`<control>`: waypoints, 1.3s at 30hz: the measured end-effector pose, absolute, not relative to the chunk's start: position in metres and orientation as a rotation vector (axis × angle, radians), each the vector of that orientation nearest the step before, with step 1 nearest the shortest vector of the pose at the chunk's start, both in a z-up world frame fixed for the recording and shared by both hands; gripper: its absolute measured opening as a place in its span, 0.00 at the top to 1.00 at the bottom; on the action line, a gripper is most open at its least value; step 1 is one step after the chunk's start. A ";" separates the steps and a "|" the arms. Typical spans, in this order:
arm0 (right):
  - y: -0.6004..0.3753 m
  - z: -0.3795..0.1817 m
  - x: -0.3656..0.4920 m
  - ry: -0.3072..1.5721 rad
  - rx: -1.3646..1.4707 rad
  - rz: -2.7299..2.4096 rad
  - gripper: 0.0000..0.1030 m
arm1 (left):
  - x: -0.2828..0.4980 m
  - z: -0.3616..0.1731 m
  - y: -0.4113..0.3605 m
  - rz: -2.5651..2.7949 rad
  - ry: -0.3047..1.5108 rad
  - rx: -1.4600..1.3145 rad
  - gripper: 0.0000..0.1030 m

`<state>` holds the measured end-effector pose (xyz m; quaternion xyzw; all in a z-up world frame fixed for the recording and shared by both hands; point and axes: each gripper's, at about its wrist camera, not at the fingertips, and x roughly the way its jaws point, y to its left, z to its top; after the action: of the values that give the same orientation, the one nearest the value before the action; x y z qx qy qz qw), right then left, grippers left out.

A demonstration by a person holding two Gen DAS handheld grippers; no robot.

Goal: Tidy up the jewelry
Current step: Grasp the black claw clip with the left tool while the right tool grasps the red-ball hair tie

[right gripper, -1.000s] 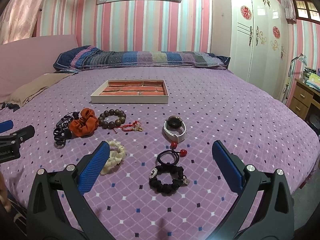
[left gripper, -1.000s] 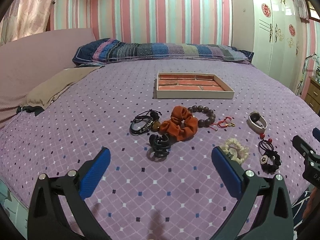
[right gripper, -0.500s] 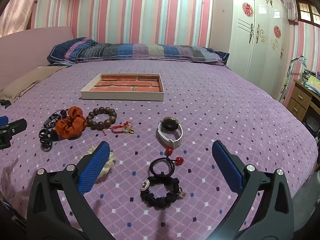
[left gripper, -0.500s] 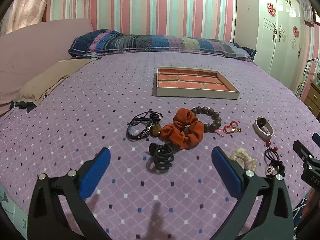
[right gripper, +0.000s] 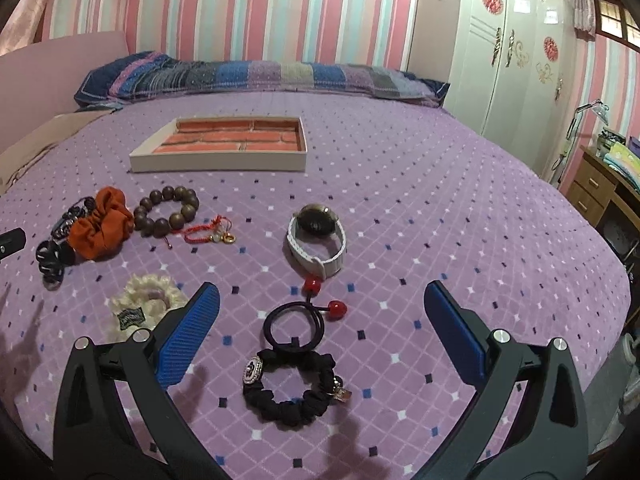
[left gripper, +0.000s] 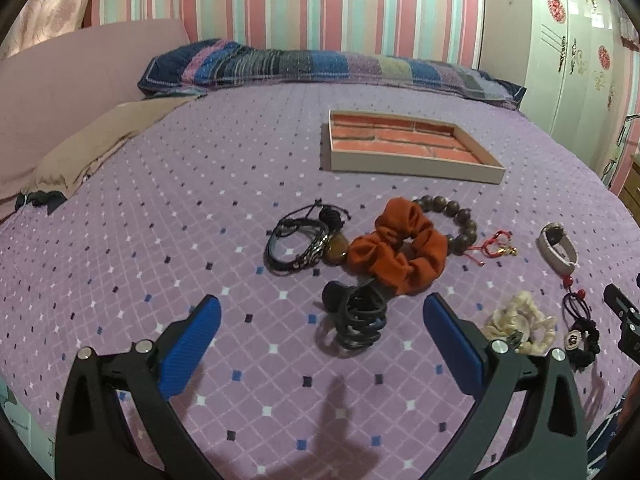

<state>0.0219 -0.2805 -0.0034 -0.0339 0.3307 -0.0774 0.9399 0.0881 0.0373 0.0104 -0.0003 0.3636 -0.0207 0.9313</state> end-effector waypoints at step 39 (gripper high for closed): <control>-0.303 -0.063 0.070 0.918 0.016 -0.127 0.65 | 0.129 -0.033 0.018 -0.100 0.839 0.051 0.05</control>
<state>0.0698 -0.3030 -0.0631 0.0076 0.4428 -0.0613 0.8945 0.1290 0.0183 -0.0332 0.0247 0.4070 -0.0487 0.9118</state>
